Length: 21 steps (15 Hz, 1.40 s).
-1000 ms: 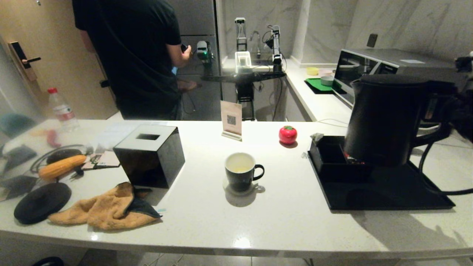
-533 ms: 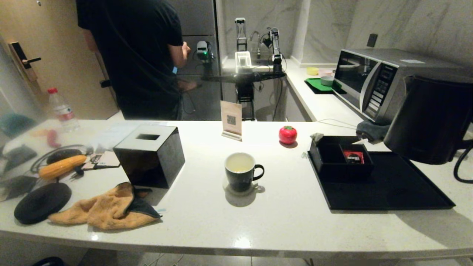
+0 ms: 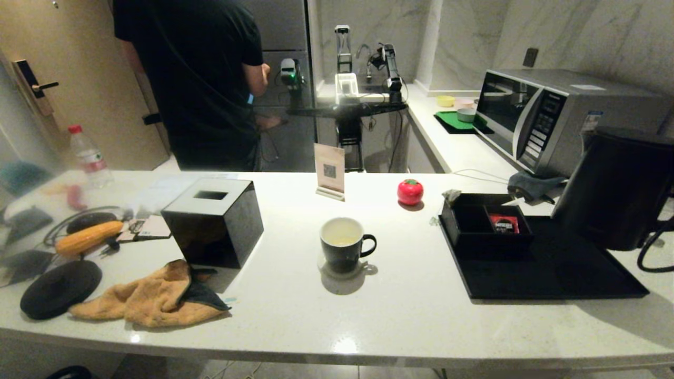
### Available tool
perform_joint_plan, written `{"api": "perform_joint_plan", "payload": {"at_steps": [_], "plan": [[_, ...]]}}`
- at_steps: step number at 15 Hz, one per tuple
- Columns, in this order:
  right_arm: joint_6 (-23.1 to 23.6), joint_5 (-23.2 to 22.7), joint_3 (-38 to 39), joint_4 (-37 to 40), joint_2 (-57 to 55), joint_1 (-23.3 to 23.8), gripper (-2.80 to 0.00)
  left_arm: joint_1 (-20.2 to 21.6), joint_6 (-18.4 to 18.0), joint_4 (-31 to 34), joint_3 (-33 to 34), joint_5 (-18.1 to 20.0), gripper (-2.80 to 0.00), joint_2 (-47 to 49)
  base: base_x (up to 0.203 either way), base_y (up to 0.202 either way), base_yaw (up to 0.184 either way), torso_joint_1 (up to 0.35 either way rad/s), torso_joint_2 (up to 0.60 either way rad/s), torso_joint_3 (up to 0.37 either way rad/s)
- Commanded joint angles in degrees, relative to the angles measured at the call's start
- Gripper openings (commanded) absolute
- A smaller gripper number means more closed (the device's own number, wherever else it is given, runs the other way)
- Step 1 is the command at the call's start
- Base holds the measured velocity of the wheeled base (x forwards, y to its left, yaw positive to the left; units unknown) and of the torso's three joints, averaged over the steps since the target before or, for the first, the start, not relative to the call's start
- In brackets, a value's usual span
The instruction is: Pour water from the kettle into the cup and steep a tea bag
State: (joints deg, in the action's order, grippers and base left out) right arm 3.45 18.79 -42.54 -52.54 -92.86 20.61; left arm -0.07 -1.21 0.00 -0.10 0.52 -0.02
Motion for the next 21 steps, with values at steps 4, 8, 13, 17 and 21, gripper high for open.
{"api": "perform_joint_plan", "payload": {"at_steps": [4,8,13,17,21], "plan": [[-0.04,0.02,5.74,-8.15,-5.17,0.31,-2.8,-0.01,-0.02,0.0,0.01,0.0,-2.8,0.02,0.0,0.0,0.0,0.0,0.0,0.0],[0.02,0.19,6.22,-14.25,-9.46,0.73,-2.8,-0.01,-0.02,0.0,0.01,0.0,-2.8,0.02,0.0,0.0,0.0,0.0,0.0,0.0],[0.37,0.29,6.81,-21.24,-13.9,1.11,-2.8,-0.01,-0.02,0.0,0.01,0.0,-2.8,0.02,0.0,0.0,0.0,0.0,0.0,0.0],[0.42,0.29,6.66,-24.34,-17.44,2.28,-2.8,-0.01,-0.02,0.0,0.01,0.0,-2.8,0.02,0.0,0.0,0.0,0.0,0.0,0.0],[0.46,0.26,6.61,-26.26,-20.42,2.78,-2.8,-0.01,-0.02,0.0,0.01,0.0,-2.8,0.02,0.0,0.0,0.0,0.0,0.0,0.0]]}}
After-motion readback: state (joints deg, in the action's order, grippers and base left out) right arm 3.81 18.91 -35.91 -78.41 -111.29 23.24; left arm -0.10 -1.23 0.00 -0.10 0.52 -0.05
